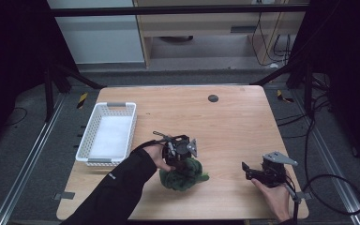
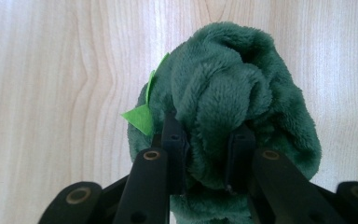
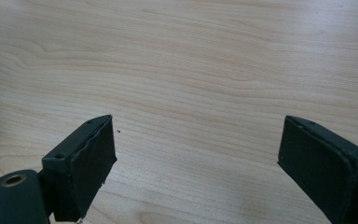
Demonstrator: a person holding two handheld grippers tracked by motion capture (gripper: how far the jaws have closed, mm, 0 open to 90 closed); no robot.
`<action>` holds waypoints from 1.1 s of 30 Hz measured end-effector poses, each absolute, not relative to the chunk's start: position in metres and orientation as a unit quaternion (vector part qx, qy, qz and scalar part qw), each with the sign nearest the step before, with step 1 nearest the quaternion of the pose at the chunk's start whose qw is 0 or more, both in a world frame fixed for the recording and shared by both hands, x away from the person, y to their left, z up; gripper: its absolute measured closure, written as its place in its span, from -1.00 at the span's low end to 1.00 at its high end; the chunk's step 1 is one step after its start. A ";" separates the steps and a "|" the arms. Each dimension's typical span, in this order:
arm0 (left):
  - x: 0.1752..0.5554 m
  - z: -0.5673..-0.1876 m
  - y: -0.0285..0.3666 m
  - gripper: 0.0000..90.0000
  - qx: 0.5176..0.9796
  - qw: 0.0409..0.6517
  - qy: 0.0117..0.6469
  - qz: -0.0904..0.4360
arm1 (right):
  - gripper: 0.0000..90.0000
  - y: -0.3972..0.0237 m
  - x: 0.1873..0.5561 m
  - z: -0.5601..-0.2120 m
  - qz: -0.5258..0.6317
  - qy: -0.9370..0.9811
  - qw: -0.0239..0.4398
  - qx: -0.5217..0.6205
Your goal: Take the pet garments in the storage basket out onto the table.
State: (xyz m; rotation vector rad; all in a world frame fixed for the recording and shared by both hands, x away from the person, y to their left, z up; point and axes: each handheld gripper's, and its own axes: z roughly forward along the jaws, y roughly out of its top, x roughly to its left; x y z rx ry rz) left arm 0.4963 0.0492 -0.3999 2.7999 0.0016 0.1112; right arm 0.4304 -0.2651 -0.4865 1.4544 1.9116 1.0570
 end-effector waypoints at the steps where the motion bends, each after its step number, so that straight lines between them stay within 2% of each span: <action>1: 0.496 -0.404 0.049 0.63 0.985 0.167 0.002 0.039 | -0.76 -0.265 0.430 -0.487 0.389 0.704 0.256 0.535; 4: 0.496 -0.405 0.049 0.60 0.985 0.170 0.005 0.037 | -0.76 -0.265 0.430 -0.487 0.389 0.704 0.256 0.536; 12: 0.496 -0.405 0.049 0.35 0.984 0.176 0.004 0.040 | -0.76 -0.265 0.431 -0.487 0.388 0.705 0.257 0.534; 15: 0.496 -0.403 0.051 0.10 0.982 0.185 0.011 0.044 | -0.76 -0.265 0.430 -0.487 0.389 0.705 0.255 0.536; 21: 0.493 -0.397 0.056 -0.16 0.979 0.198 0.017 0.048 | -0.76 -0.265 0.431 -0.487 0.387 0.705 0.256 0.536; 26: 0.490 -0.386 0.067 -0.32 0.967 0.249 0.035 0.050 | -0.77 -0.265 0.430 -0.487 0.388 0.704 0.254 0.538; 33: 0.489 -0.375 0.081 -0.42 0.947 0.310 0.070 0.056 | -0.77 -0.265 0.431 -0.487 0.387 0.705 0.256 0.536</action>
